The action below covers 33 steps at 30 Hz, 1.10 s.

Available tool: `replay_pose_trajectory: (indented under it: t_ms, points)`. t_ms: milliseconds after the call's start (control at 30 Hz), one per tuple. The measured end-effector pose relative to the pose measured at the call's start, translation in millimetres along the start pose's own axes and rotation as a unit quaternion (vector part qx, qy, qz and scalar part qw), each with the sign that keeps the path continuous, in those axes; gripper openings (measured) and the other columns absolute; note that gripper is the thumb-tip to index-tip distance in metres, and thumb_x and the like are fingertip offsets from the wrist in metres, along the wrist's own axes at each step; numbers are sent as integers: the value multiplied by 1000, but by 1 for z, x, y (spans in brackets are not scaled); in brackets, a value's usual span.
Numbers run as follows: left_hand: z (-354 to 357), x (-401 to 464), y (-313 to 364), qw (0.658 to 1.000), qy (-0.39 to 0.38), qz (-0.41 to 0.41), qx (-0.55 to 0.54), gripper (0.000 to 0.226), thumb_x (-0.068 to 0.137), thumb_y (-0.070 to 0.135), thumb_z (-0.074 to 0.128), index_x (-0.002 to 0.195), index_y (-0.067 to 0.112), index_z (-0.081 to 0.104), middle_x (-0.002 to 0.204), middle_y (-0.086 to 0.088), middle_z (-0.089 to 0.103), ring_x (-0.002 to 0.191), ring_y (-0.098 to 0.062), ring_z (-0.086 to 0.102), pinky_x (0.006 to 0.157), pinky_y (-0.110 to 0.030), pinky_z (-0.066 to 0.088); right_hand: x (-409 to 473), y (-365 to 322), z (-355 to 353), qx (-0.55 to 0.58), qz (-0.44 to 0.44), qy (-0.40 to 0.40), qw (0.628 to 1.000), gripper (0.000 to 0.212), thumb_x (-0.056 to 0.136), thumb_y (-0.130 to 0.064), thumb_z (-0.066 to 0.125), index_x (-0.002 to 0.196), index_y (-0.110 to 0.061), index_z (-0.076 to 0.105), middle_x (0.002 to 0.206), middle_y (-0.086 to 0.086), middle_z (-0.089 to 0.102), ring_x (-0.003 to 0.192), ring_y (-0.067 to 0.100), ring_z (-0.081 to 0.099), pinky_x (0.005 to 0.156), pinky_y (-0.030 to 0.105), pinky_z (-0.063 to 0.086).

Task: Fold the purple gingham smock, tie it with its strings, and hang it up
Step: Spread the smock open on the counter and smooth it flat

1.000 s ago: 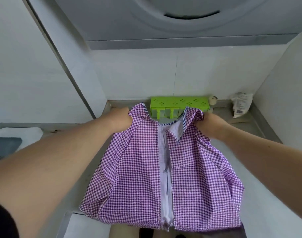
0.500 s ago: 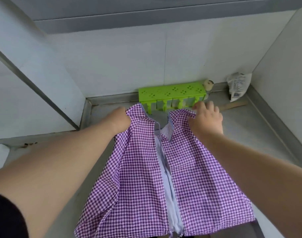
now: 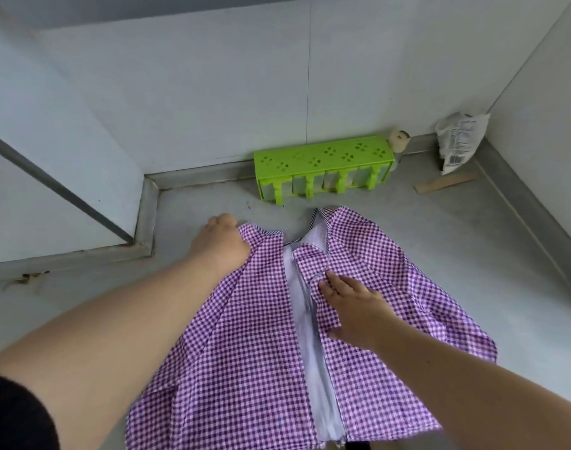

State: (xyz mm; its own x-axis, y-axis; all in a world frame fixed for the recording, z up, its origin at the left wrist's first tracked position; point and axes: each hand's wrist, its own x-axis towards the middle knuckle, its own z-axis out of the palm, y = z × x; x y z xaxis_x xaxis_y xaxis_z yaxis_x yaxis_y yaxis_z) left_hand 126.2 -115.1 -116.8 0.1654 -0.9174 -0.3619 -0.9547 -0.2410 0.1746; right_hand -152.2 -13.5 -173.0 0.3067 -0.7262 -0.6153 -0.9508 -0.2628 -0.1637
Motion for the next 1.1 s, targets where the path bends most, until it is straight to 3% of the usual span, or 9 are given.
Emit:
replay_pose_trajectory:
  t_ms: [100, 200, 400, 533, 634, 734, 934, 1034, 1100]
  points:
    - [12, -32, 13, 993, -25, 108, 26, 53, 96, 33, 69, 145, 24, 49, 149, -5, 45, 135, -28, 48, 114, -42, 42, 5, 0, 3, 19, 7, 6, 1000, 110, 88, -65, 65, 162, -38, -12, 168, -15, -24, 159, 19, -11, 124, 60, 12]
    - [27, -58, 29, 962, -181, 201, 36, 48, 100, 33, 65, 146, 33, 51, 152, 2, 49, 122, -18, 60, 105, -39, 52, 6, 2, 4, 32, 4, 17, 999, 110, 88, -66, 66, 162, -39, -10, 168, -17, -24, 158, 17, -11, 124, 60, 11]
    - [70, -80, 65, 906, -247, 289, 184, 85, 103, 50, 56, 165, 49, -2, 178, 1, 5, 160, -31, 23, 124, -52, 35, 6, 7, 11, 120, -4, 41, 992, 101, 89, -54, 70, 165, -38, 6, 171, -20, -13, 158, 11, -8, 126, 56, 9]
    - [83, -80, 80, 879, -232, 290, 299, 73, 102, 56, 53, 165, 24, 32, 164, -10, 30, 142, -36, 46, 111, -50, 50, -12, 29, 11, 202, 40, 127, 970, 63, 96, -36, 60, 155, -39, 40, 168, -11, 26, 155, 20, 22, 126, 51, 21]
    - [87, -80, 89, 871, -241, 276, 328, 67, 102, 54, 55, 157, 17, 45, 156, -11, 37, 129, -34, 56, 103, -49, 56, -39, 59, 13, 231, 149, 194, 942, 54, 92, -16, 57, 141, -40, 56, 154, -7, 43, 145, 25, 35, 122, 50, 29]
    - [92, -79, 95, 857, -259, 258, 363, 69, 103, 52, 54, 158, 13, 43, 164, -15, 26, 135, -38, 54, 107, -49, 53, -66, 89, 23, 273, 247, 231, 900, 59, 88, -5, 54, 138, -37, 56, 149, -1, 44, 141, 28, 37, 120, 52, 34]
    - [96, -79, 99, 844, -267, 250, 393, 71, 103, 45, 55, 163, 12, 35, 172, -18, 11, 141, -38, 50, 113, -48, 50, -99, 127, 47, 363, 377, 210, 826, 76, 86, -16, 70, 154, -26, 37, 158, 10, 31, 143, 36, 39, 112, 51, 44]
    - [97, -80, 99, 843, -265, 247, 396, 73, 101, 41, 58, 163, 13, 34, 173, -17, 7, 140, -37, 51, 111, -47, 51, -109, 135, 54, 380, 392, 185, 817, 52, 95, -17, 62, 144, -24, 50, 145, 12, 46, 114, 32, 60, 87, 44, 59]
    - [97, -80, 101, 843, -264, 247, 398, 74, 100, 41, 59, 164, 13, 33, 175, -16, 4, 141, -38, 50, 111, -47, 51, -112, 143, 54, 359, 401, 190, 821, 37, 98, -12, 52, 132, -20, 63, 124, 9, 62, 87, 20, 62, 71, 33, 54]
